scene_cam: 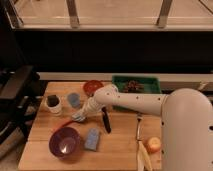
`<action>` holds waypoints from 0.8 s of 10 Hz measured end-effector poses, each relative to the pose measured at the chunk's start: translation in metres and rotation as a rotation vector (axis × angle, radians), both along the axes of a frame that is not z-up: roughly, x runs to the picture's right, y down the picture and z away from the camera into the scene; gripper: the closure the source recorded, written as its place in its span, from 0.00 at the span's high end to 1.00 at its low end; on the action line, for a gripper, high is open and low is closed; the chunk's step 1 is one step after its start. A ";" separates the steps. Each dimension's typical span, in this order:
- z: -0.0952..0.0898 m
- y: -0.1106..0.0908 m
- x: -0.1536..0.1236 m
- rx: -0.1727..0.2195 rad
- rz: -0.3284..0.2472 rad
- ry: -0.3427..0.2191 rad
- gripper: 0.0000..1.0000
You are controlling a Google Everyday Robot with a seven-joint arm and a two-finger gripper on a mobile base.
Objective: Place towel in plastic cup
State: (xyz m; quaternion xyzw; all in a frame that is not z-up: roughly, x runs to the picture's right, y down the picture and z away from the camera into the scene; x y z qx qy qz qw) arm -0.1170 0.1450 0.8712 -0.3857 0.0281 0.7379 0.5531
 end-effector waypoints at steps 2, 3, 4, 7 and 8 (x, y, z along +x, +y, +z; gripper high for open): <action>-0.013 -0.011 -0.002 0.017 0.013 -0.014 0.00; -0.024 -0.021 -0.004 0.032 0.012 -0.026 0.00; -0.039 -0.032 -0.014 0.050 0.008 -0.053 0.00; -0.068 -0.059 -0.036 0.082 0.050 -0.162 0.00; -0.072 -0.064 -0.045 0.090 0.069 -0.201 0.00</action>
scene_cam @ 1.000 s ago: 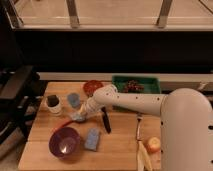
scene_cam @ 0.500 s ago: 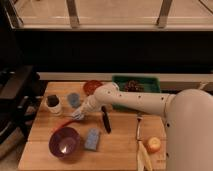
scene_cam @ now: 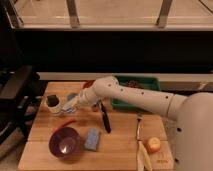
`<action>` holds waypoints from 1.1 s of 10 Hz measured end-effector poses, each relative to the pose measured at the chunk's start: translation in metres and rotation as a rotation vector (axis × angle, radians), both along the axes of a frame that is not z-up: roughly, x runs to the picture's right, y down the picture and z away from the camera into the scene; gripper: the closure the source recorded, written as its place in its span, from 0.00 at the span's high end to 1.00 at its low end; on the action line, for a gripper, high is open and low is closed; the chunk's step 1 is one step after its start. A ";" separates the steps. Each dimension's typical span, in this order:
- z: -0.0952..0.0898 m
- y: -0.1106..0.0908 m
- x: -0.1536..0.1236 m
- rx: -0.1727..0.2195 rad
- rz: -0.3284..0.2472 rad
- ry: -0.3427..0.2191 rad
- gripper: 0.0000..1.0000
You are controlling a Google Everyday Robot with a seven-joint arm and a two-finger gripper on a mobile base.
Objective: Place towel in plastic cup
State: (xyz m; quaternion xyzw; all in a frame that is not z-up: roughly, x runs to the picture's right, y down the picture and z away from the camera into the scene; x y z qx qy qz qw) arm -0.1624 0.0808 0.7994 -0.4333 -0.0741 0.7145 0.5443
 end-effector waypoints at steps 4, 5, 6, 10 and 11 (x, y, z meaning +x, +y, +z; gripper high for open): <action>0.020 -0.016 -0.008 0.054 0.015 -0.013 0.23; 0.026 -0.023 -0.007 0.071 0.017 -0.004 0.32; 0.036 -0.034 -0.004 0.099 0.017 0.013 0.45; 0.059 -0.052 0.002 0.136 0.008 0.068 0.72; 0.063 -0.051 0.004 0.129 0.017 0.070 0.72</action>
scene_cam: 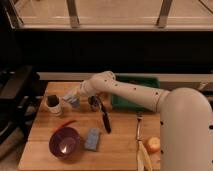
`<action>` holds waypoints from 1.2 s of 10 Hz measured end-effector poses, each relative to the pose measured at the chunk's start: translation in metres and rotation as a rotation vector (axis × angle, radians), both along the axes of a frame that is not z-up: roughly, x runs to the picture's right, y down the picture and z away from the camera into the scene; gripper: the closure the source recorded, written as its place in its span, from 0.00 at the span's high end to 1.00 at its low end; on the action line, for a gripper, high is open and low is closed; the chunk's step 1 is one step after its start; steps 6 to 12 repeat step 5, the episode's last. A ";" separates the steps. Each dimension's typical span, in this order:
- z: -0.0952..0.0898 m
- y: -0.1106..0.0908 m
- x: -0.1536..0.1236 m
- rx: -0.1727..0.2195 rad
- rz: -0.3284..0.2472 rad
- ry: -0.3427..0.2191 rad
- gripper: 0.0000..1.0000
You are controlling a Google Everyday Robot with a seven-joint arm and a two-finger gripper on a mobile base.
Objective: Place towel in plastic cup
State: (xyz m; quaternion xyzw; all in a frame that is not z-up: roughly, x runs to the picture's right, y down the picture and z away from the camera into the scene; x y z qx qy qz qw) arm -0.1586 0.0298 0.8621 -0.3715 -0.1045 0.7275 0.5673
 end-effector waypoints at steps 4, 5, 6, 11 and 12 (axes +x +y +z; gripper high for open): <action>0.004 0.004 0.001 -0.015 0.018 -0.014 0.72; 0.003 0.004 0.000 -0.014 0.018 -0.015 0.72; 0.003 0.004 0.000 -0.014 0.018 -0.015 0.72; 0.003 0.004 0.000 -0.014 0.018 -0.015 0.72; 0.003 0.004 0.000 -0.014 0.018 -0.015 0.72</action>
